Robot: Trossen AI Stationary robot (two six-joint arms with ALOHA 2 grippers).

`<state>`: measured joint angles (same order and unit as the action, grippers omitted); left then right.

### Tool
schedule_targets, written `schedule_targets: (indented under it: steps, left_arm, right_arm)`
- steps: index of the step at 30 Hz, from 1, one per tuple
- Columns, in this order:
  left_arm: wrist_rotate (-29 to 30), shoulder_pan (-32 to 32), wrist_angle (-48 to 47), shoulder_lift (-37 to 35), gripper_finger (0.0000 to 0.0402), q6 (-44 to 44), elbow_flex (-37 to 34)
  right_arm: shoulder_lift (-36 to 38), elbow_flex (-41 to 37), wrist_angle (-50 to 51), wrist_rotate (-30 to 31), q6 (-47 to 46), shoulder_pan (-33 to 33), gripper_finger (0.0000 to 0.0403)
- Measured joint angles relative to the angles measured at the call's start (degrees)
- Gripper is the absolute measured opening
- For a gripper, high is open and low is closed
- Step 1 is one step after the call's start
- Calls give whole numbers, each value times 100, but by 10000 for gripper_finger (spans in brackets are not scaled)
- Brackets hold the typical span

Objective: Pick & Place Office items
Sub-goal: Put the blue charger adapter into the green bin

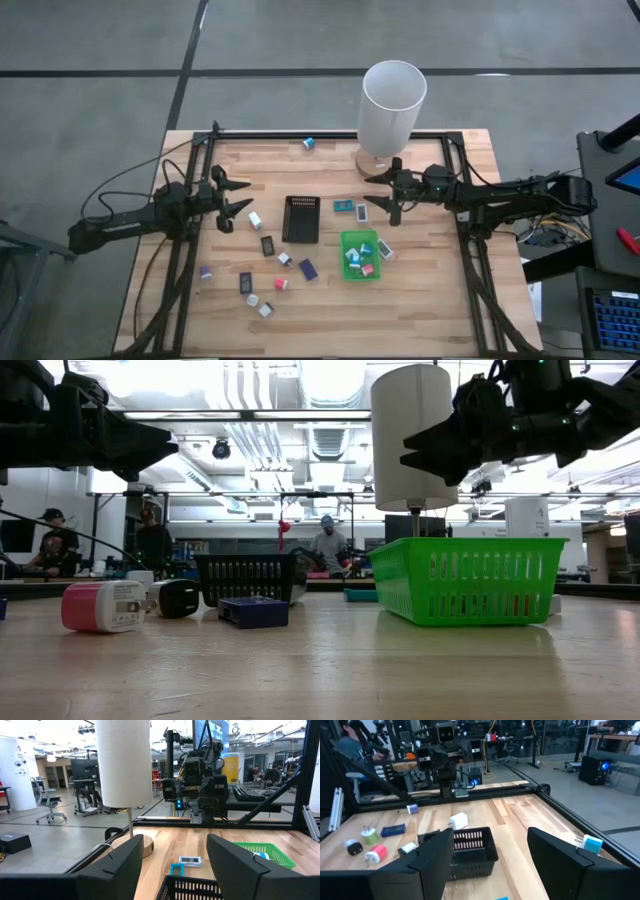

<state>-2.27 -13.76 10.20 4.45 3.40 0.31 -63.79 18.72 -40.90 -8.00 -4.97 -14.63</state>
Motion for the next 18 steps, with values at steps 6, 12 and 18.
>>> schedule_targets:
  steps: [6,12,18]
  left_arm:
    - [1,0,0,0,225,0,1]
    - [-1,-1,1,0,225,0,0]
    - [1,0,2,0,225,0,-1]
  right_arm:
    - [0,49,2,4,-147,0,249]
    - [0,66,8,4,-365,11,253]
    - [0,66,12,4,-363,11,255]
